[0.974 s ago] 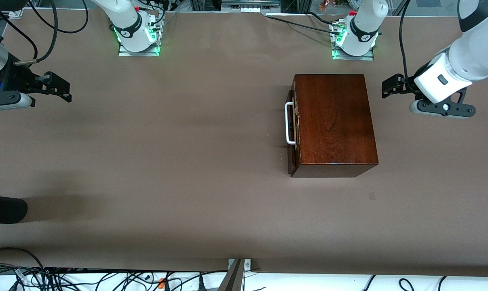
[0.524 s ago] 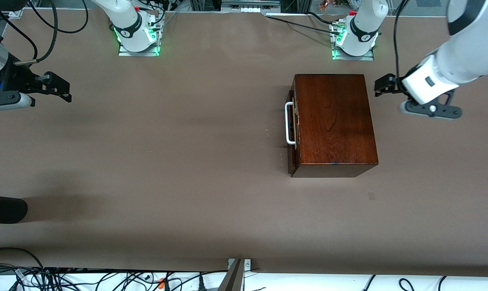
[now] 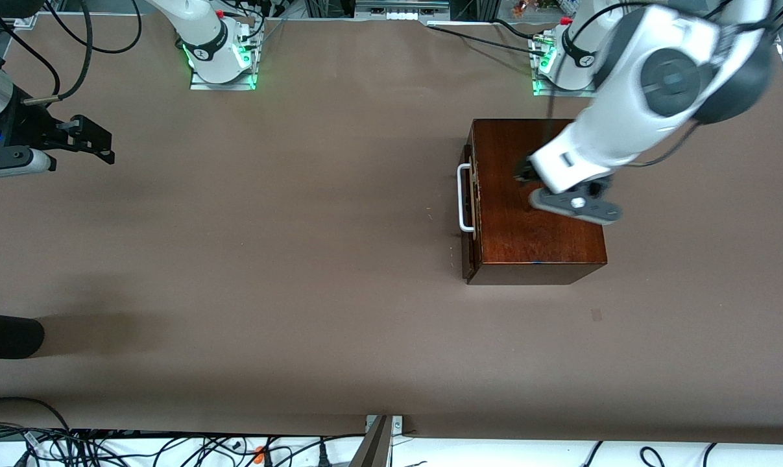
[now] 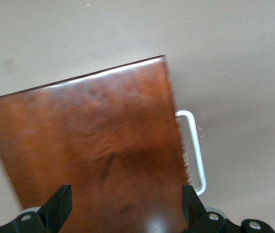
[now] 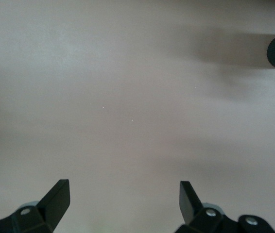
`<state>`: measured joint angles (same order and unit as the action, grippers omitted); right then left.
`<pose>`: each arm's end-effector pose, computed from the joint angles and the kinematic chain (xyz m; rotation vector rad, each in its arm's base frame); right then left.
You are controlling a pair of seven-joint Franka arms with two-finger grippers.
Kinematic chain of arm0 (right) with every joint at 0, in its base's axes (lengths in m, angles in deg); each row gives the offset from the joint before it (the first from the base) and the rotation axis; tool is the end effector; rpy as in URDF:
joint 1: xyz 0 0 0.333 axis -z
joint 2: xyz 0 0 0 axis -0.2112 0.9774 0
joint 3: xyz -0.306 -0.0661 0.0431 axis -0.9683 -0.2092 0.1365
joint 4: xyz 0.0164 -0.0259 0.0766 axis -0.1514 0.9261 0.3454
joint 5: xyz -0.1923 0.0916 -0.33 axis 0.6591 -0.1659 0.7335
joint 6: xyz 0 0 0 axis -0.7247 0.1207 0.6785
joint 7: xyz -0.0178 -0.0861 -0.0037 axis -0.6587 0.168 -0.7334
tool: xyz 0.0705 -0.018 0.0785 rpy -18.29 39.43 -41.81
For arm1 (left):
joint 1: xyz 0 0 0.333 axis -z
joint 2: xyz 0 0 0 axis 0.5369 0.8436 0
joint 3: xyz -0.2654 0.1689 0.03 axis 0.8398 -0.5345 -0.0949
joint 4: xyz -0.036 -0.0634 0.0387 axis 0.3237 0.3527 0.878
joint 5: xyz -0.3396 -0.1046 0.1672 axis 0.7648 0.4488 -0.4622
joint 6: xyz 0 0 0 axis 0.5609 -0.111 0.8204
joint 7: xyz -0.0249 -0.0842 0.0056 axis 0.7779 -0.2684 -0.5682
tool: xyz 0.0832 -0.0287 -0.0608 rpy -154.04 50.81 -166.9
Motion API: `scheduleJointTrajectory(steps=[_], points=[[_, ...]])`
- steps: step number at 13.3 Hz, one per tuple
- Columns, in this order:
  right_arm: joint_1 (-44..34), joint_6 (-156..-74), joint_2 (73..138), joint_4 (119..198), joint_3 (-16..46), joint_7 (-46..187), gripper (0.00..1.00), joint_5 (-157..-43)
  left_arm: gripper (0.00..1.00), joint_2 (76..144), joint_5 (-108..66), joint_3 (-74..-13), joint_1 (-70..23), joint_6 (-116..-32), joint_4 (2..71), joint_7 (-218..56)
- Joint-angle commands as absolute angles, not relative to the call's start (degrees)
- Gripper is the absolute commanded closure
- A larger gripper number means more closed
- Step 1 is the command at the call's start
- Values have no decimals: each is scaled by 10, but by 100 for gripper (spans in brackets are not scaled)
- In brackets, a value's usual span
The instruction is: Open drawer, take yellow block, close drawer
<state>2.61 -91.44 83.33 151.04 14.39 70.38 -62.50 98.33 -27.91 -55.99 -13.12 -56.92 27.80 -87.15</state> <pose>0.5613 0.0349 0.6050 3.1245 0.2301 -0.0238 0.5655 -0.2650 0.4858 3.0868 -0.3328 -0.1764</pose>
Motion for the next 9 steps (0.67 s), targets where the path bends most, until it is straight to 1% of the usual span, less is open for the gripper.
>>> scheduleJointTrajectory(steps=[1, 3, 6, 9], points=[[32, -910, 837, 1499, 149, 704, 0, -619, 0, 1036, -324, -565, -60, -565, 233, -965], [32, -911, 837, 1499, 149, 704, 0, -619, 0, 1062, -339, -565, -21, -587, 219, -1025], [32, -910, 837, 1499, 149, 704, 0, -619, 0, 1100, -341, -566, 14, -627, 220, -1066], [32, -910, 837, 1499, 149, 704, 0, -619, 0, 1130, -404, -566, 43, -644, 221, -1118]])
